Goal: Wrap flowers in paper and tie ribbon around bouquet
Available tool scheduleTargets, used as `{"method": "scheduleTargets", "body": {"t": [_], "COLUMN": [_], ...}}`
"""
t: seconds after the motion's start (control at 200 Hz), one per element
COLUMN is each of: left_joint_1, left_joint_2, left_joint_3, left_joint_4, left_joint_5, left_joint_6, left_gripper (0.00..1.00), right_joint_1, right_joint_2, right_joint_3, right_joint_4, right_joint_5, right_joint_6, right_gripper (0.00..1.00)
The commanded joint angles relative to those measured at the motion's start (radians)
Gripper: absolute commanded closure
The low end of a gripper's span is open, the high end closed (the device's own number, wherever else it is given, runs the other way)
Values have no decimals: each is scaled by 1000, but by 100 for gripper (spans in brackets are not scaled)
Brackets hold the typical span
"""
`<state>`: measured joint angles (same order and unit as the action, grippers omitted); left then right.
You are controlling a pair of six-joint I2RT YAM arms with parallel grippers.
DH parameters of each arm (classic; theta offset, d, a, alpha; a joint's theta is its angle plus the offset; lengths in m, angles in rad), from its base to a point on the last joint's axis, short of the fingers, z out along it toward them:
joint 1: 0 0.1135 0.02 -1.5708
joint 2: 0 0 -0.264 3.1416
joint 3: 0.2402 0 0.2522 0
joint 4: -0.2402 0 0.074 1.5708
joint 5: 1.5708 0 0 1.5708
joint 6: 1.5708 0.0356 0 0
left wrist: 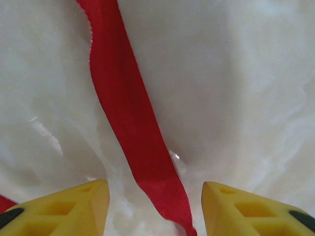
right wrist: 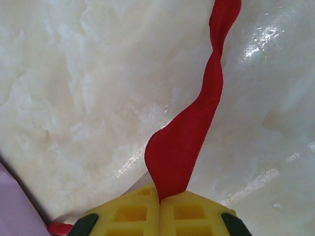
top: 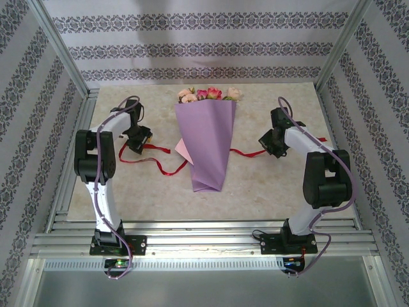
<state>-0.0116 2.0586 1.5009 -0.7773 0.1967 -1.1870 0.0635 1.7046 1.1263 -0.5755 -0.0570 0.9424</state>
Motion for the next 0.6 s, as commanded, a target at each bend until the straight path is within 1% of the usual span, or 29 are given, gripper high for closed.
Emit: {"method": "scheduleTargets", "body": {"t": [0.0, 0.035, 0.07, 0.12, 0.19, 0.24, 0.345, 0.485, 0.55, 0.594], "left_joint_1": [17, 23, 27, 38, 59, 75, 113, 129, 128, 128], "left_joint_2": [45, 61, 64, 47, -28, -105, -240, -302, -321, -336], "left_joint_3": [18, 12, 7, -5, -19, -19, 47, 244, 305, 325], "left_joint_4": [18, 44, 75, 114, 153, 167, 176, 166, 217, 287], "left_joint_5": [-5, 12, 22, 19, -8, -51, -104, -110, -84, -51], "left_joint_6": [-23, -31, -31, -30, -31, -30, -10, 39, 39, 22], "left_gripper": [61, 71, 84, 100, 100, 100, 100, 100, 100, 100], "right_joint_1": [14, 15, 16, 17, 22, 29, 46, 71, 91, 110], "right_joint_2": [12, 12, 12, 10, 9, 7, -5, -11, 3, 13], "right_joint_3": [20, 20, 19, 18, 24, 32, 38, 56, 83, 98], "right_joint_4": [-9, -10, -11, -9, -11, -19, -23, -12, -8, 2], "right_joint_5": [4, 5, 6, 5, 2, 6, 14, -3, -30, -56], "right_joint_6": [-16, -18, -19, -21, -35, -45, -63, -91, -111, -119], "right_gripper": [100, 100, 100, 100, 100, 100, 100, 100, 100, 100]}}
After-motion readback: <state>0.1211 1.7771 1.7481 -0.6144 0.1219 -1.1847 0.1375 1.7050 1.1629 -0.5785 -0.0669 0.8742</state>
